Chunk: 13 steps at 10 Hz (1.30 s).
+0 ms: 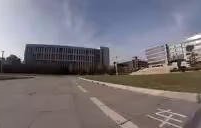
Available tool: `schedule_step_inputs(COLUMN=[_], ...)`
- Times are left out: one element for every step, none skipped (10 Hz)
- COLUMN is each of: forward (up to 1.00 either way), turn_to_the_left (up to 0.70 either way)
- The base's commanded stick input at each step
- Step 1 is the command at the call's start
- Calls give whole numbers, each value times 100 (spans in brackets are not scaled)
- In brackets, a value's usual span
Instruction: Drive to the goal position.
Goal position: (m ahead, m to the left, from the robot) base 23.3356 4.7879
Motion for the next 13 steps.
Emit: schedule_step_inputs(forward=[70, 70, 70, 70, 70, 70, 70, 70, 70, 70, 70, 70, 70], turn_to_the_left=[19, 35, 35, 35, 35, 35, 35, 35, 35, 0, 0, 0, 0])
